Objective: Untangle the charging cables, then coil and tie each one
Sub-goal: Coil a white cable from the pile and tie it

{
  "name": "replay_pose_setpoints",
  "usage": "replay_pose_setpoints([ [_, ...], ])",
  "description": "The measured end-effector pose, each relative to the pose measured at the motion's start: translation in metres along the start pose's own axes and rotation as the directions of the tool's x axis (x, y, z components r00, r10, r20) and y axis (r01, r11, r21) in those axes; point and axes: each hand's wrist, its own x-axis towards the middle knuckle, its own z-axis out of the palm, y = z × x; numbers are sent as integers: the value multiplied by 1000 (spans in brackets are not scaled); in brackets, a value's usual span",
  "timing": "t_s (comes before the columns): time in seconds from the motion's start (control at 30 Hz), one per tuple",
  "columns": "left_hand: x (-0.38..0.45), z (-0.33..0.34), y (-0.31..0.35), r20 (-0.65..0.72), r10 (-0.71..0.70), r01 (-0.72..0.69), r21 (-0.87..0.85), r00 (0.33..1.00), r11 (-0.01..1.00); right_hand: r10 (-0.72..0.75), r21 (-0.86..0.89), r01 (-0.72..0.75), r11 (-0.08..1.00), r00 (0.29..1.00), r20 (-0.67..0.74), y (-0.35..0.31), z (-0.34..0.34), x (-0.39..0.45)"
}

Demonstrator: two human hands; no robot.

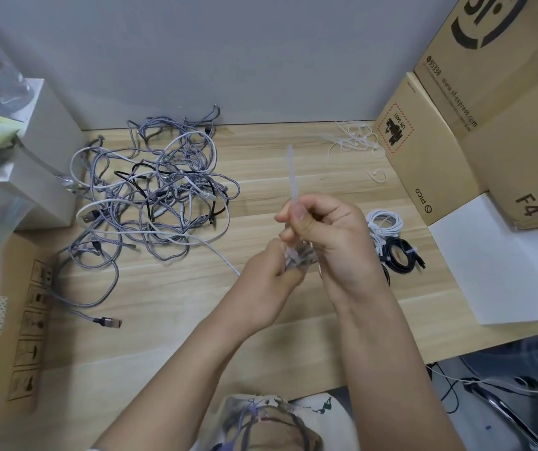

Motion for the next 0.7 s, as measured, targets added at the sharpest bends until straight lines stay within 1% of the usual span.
replay_pose_setpoints([
  [0.03,2,-3,-1,-8,-25,25,-7,1000,1000,0,47,1,999,1000,-5,0,-2,0],
  [0.07,3,-4,-2,20,-53,54,-54,998,997,1,103,0,995,1000,-11,1,-4,0],
  [0.13,3,-5,-3,126,-96,122,-220,987,968,-11,214,14,977,1000,-15,2,-9,0],
  [0.2,1,-4,1,194,-105,172,-373,975,912,-72,322,69,944,997,-3,3,-12,-1],
  [0.27,-1,-2,4,212,-102,198,-502,972,842,-162,420,139,897,987,18,5,-14,0],
  [0.3,-2,0,6,230,-103,219,-567,968,794,-201,452,170,876,979,21,5,-14,0],
  [0.37,-5,3,9,310,-87,286,-685,947,670,-270,482,233,845,963,7,3,-15,0],
  [0.47,-8,6,17,494,14,435,-779,870,451,-363,541,317,779,932,-23,-1,-18,0],
  [0.5,-7,7,19,528,42,470,-786,848,401,-393,560,335,758,919,-18,-2,-19,0],
  [0.57,-6,13,23,534,23,495,-799,845,342,-430,577,354,736,903,-4,-5,-16,-1],
  [0.63,-6,21,27,492,-49,481,-819,869,314,-453,594,367,716,892,-6,-7,-13,0],
  [0.7,-6,26,31,433,-105,444,-852,895,278,-475,636,387,668,879,-36,-7,-14,1],
])
